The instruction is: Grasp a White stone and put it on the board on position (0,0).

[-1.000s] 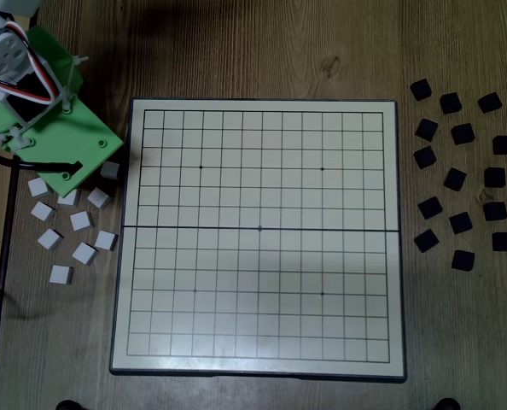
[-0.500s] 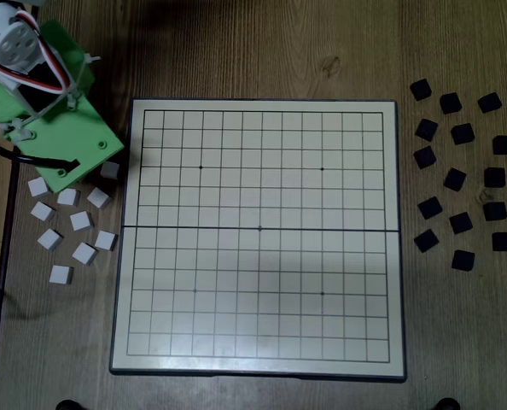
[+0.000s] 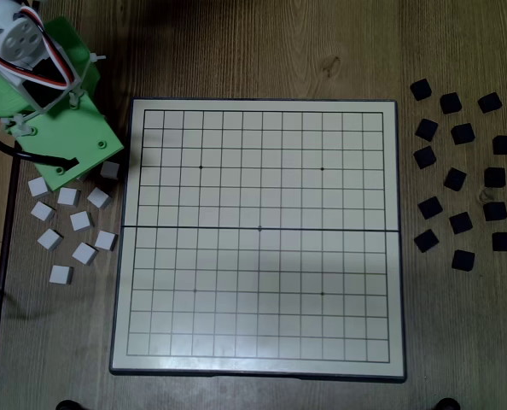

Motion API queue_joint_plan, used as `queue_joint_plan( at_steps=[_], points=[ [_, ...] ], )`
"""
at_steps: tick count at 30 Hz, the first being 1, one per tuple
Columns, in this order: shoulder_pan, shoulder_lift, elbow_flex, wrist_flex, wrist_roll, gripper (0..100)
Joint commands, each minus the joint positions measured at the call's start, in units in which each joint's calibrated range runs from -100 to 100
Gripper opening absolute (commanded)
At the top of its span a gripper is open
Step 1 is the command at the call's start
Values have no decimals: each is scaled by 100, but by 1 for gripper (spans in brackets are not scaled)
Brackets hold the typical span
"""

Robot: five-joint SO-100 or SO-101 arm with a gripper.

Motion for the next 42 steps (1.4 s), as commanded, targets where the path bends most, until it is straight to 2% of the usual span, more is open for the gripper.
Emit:
queue_joint_plan(
  at_steps=[1,11,21,42],
  points=[
    [86,-704,-243,15,-44,6],
    [122,-687,-282,24,-601,6],
    [50,-568,-89,-291,-132,12],
    [-69,-500,221,-572,63,9]
  ],
)
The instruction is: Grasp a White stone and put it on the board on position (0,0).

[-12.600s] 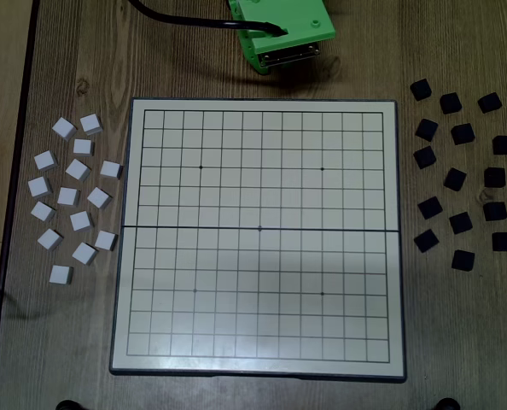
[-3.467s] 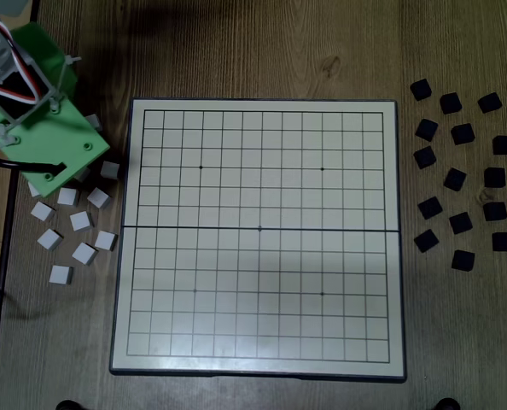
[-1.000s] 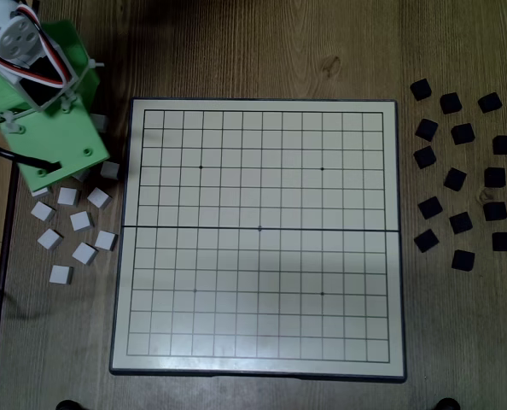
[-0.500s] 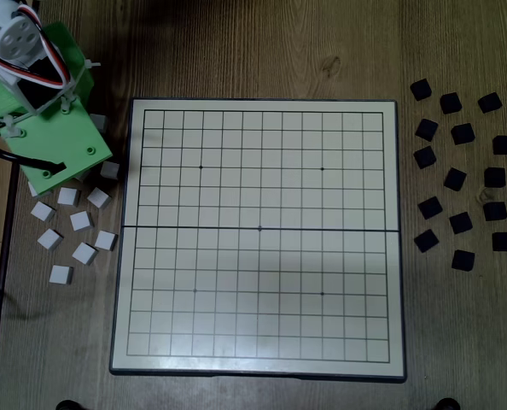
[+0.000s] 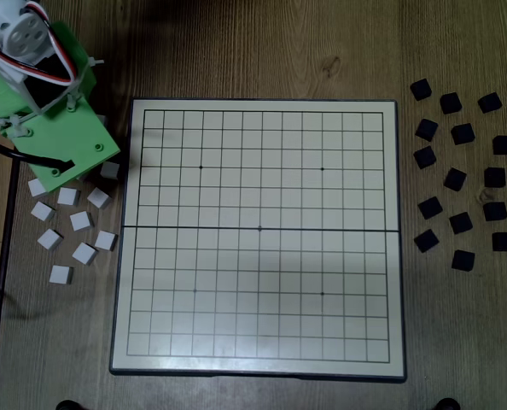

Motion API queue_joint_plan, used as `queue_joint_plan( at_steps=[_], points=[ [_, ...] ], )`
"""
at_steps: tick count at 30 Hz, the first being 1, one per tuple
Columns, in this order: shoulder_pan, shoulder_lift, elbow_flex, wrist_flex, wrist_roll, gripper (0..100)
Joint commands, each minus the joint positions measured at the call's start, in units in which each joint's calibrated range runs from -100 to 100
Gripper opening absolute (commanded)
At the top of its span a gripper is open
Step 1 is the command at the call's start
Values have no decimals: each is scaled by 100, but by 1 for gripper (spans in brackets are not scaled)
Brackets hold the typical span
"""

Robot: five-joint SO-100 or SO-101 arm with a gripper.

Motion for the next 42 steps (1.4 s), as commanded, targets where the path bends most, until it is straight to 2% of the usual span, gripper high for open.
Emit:
queue_joint_plan(
  at_steps=[1,11,17,24,28,37,42],
  points=[
    [-69,-373,-2,-96,24,8],
    [-96,-305,27,-212,49,6],
    [-69,-348,75,-196,-156,6],
    [4,-661,56,127,-947,6],
    [-87,-865,-51,309,-2017,6],
    [-214,-1246,-398,631,-1988,6],
    [-570,-1518,-1287,1648,-2344,6]
  ],
)
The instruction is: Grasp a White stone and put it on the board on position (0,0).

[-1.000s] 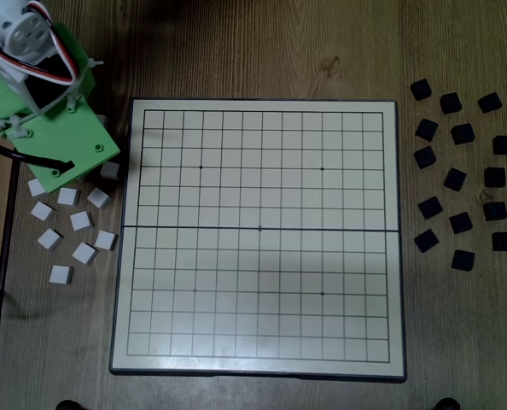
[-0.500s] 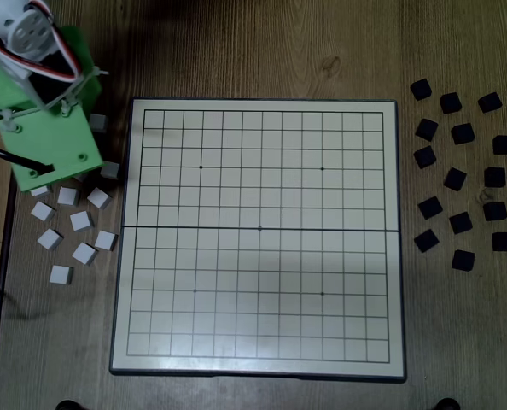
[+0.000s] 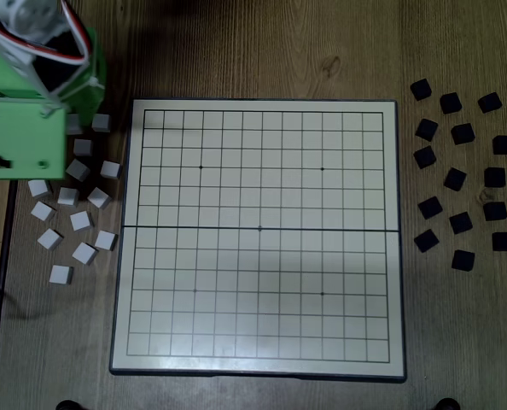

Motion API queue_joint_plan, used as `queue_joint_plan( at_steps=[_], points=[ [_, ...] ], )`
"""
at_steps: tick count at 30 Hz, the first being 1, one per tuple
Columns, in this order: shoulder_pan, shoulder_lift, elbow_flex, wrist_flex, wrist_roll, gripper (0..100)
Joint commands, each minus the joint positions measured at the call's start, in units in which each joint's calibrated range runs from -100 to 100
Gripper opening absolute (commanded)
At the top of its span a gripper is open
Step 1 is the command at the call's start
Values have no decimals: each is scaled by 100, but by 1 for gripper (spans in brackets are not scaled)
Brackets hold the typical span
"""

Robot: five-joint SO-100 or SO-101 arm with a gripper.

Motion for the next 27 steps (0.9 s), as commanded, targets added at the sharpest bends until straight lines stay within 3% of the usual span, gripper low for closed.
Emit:
queue_joint_plan(
  at_steps=[1,9,19,27],
  points=[
    [-335,-766,-1167,921,-283,6],
    [-1510,-994,-2529,2476,-1031,6],
    [-3003,-986,-2771,2724,-1734,6],
    [-3667,-452,-3177,2674,-1880,6]
  ],
)
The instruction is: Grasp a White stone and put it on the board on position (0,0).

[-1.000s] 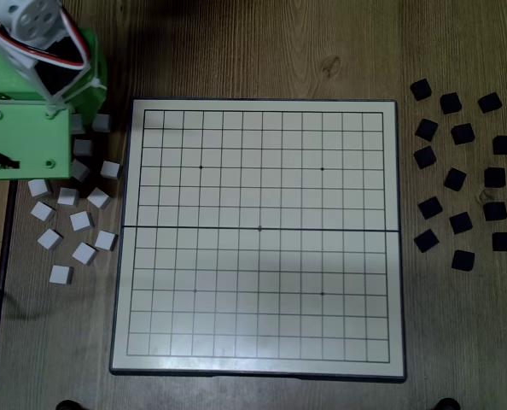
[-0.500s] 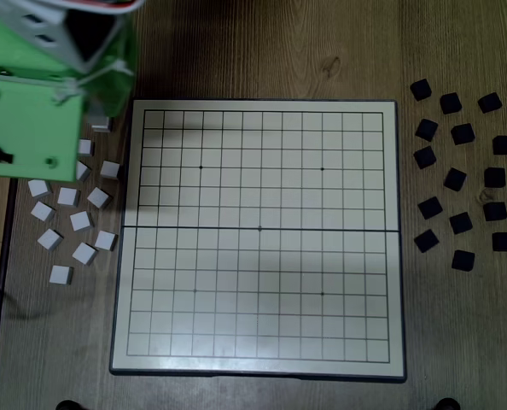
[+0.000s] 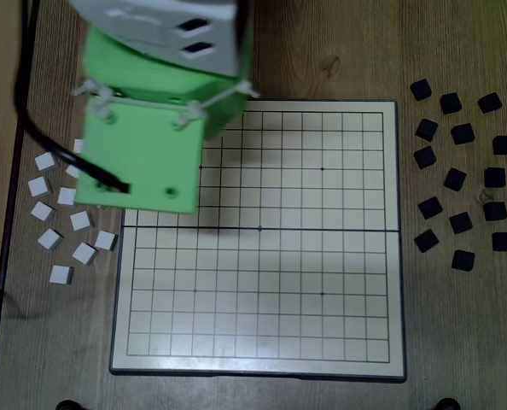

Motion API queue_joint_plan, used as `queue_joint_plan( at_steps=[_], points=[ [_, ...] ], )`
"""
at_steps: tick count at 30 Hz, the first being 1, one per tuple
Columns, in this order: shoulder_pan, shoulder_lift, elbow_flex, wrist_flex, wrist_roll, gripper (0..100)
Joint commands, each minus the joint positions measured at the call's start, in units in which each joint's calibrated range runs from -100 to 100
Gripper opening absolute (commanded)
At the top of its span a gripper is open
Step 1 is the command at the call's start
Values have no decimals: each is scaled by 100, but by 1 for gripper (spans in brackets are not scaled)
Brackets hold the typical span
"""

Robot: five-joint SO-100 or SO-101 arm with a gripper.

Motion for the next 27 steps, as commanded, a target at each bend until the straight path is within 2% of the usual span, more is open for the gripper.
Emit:
queue_joint_plan(
  at_steps=[1,16,27],
  points=[
    [-239,99,-641,-31,10,6],
    [-767,727,-854,-47,-93,6],
    [-995,1583,-1646,-56,-98,6]
  ],
)
